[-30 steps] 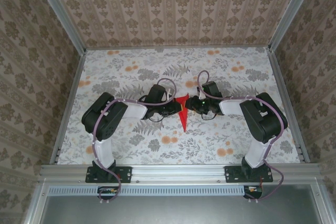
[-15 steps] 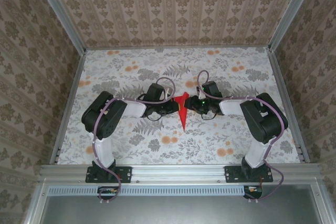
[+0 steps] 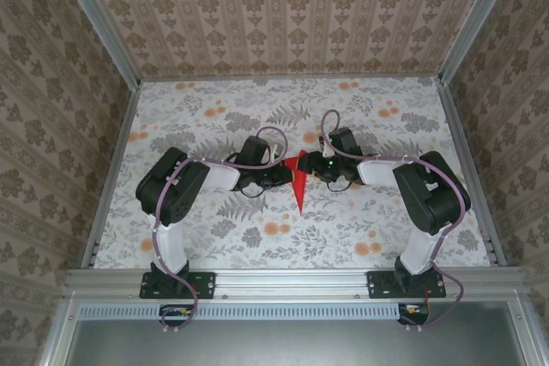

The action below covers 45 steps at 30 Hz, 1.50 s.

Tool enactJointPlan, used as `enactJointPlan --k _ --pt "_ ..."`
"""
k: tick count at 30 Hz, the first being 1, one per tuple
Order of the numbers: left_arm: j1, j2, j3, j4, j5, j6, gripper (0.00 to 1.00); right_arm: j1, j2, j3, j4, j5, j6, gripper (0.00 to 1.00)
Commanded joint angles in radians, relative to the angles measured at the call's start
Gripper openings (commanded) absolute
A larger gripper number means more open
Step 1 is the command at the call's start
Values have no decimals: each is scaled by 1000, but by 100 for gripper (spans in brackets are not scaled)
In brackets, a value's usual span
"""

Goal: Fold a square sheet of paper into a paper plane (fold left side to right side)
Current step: Fold the wing for the fifth time at the center of the table.

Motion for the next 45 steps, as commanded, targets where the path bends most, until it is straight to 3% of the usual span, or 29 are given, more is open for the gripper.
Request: enactJointPlan --k 1,16,27,45 --pt "7 17 24 -22 10 33 0 -1 22 51 -39 7 10 56" --pt "7 15 36 -33 17 46 0 1 102 111 -97 10 3 56" --pt "7 11 69 -79 6 81 0 5 152 171 -241 35 -31 57" --pt "9 67 74 -98 -23 86 0 7 152 171 -244 27 -43 58"
